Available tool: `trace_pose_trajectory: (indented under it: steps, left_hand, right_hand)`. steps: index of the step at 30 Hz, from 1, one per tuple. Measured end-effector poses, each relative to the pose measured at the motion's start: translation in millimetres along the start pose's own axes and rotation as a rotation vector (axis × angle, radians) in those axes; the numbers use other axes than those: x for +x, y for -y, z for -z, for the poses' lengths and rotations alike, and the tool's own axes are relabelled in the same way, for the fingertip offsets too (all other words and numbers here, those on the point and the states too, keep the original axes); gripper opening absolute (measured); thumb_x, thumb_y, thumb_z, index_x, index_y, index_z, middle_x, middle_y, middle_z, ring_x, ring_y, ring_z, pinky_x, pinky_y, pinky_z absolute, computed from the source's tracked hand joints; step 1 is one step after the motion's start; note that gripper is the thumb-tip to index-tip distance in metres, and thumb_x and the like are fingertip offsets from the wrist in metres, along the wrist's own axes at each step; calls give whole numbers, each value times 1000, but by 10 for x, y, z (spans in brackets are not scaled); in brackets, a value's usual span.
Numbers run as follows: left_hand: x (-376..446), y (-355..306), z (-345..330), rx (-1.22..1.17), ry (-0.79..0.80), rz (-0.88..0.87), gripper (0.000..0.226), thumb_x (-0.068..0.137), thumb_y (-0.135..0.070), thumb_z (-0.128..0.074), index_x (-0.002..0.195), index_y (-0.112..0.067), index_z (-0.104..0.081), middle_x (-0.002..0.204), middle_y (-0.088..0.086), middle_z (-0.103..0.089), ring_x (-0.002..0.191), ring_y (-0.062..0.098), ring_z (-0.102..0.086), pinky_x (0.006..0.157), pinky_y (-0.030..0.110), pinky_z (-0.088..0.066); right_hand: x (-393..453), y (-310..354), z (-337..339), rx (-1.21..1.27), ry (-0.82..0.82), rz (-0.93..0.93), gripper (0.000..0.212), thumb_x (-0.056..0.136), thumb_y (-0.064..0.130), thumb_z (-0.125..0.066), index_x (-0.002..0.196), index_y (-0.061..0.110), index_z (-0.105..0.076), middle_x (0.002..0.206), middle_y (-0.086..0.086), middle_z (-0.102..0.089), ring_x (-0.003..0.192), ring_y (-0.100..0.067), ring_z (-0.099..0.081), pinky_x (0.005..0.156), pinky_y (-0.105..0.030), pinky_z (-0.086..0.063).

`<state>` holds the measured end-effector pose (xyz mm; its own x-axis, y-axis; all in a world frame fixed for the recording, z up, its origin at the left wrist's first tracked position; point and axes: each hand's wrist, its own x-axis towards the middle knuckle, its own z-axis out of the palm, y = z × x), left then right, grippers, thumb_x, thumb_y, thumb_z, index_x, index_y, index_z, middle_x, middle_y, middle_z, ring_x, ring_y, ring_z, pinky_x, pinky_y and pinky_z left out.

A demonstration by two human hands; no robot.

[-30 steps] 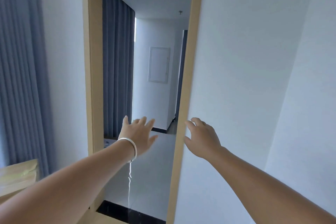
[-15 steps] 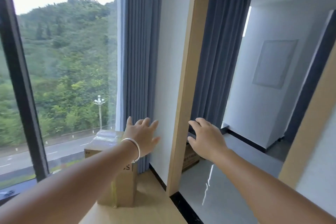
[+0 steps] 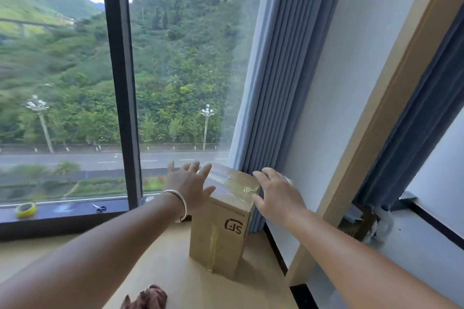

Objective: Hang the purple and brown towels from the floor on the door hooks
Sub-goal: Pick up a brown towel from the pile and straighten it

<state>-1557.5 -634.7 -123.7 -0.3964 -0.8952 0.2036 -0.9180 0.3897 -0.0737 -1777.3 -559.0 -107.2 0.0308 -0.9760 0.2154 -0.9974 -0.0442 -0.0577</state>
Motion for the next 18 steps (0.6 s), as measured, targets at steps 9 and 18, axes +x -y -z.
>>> trace_pose_trajectory:
  steps: [9,18]
  left_hand:
    - [994,879,-537,14,29,126,66,94,-63,-26,151,-33,-12,157,1,-25,142,22,-28,115,59,-10]
    - [1218,1599,-1157,37,106,352,65,93,-62,-28,150,-32,-16,151,0,-33,138,19,-34,114,58,-14]
  right_hand:
    - [1646,371,-594,58,85,129,59,93,41,-47,147,30,-25,152,4,-28,139,-20,-29,113,-40,-23]
    - [2790,865,-1269,127,151,394,58,93,35,-50,147,25,-31,155,-2,-28,140,-23,-27,112,-38,-22]
